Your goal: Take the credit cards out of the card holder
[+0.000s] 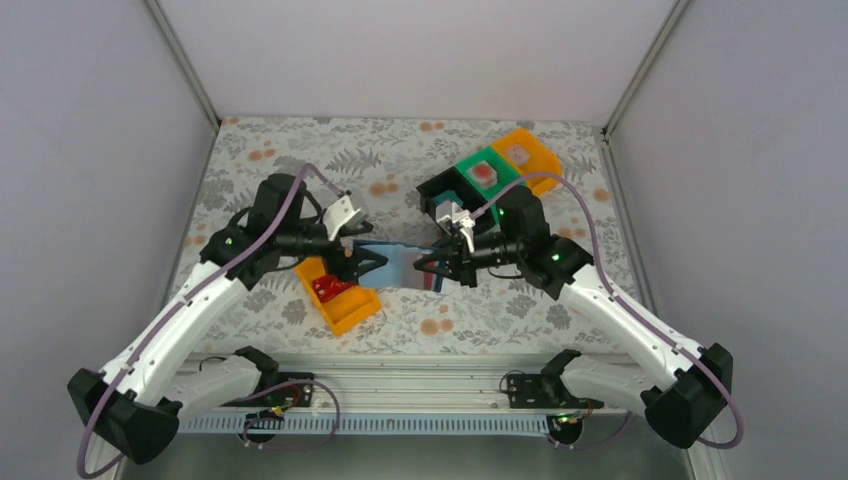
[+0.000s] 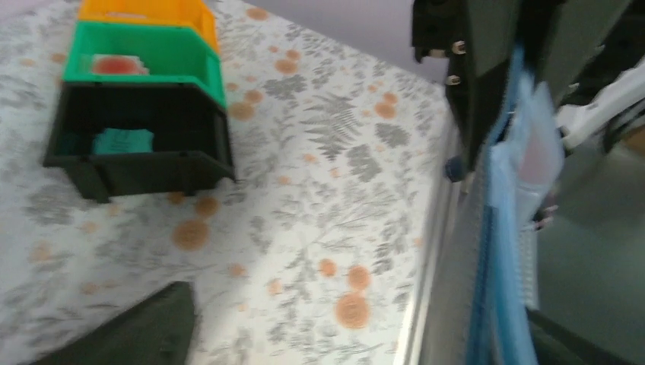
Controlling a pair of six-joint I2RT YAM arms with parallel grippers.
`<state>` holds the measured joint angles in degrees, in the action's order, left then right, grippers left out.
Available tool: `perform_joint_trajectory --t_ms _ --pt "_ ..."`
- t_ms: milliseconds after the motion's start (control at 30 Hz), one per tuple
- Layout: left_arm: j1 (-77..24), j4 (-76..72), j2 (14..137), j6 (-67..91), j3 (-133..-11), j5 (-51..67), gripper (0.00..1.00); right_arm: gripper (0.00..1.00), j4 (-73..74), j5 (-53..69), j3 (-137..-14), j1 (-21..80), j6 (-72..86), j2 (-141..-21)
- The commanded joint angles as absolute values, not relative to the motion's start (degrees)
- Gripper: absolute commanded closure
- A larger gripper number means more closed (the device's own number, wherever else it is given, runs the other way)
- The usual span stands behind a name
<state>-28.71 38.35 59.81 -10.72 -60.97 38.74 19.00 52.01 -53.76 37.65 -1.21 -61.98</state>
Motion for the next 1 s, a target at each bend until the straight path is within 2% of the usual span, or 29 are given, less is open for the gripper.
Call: perform_joint_trajectory --t_ms 0,67,100,133,167,267,300,400,500,600,967 --pt "-27.17 36.25 54.93 -11.09 -55.24 49.92 0.3 0.96 17.08 55.66 -56.06 38.98 -3.93 -61.29" --pt "-26.29 34.21 53.01 -9.76 -53.41 51.52 0.67 0.96 16.82 56.09 -56.32 39.02 -3.66 -62.04" --pt "-25.91 33.1 52.27 -9.77 -52.98 52.1 0.83 0.96 16.69 56.41 -56.69 39.09 -3.49 -62.69" --pt "-25.87 32.35 51.64 -9.69 -52.47 52.24 0.94 0.96 16.58 56.62 -57.1 39.23 -3.36 -63.49" --pt "-25.8 31.8 51.02 -9.35 -52.16 52.28 0.97 0.96 16.34 56.56 -57.39 39.4 -3.2 -64.46" --pt "-25.77 31.23 50.05 -8.81 -51.87 52.26 0.98 0.94 15.31 56.75 -57.98 39.8 -3.44 -65.75" --pt "-25.61 31.16 49.7 -8.63 -51.81 52.21 0.98 0.87 15.1 56.66 -57.98 39.83 -3.76 -65.75" --pt "-24.81 30.66 48.45 -7.61 -51.6 52.41 0.98 0.49 15.2 53.94 -56.91 39.69 -6.2 -64.09" --pt "-24.06 30.25 47.06 -7.15 -51.38 53.06 0.98 0.35 13.76 50.41 -54.17 38.24 -6.69 -61.25" --pt "-23.53 30.08 46.04 -7.35 -51.24 53.75 0.98 0.34 13.59 48.95 -52.91 36.21 -5.43 -59.82" --pt "-23.35 29.58 45.53 -7.47 -50.93 54.25 0.98 0.36 14.94 47.54 -52.38 34.37 -4.66 -57.95"
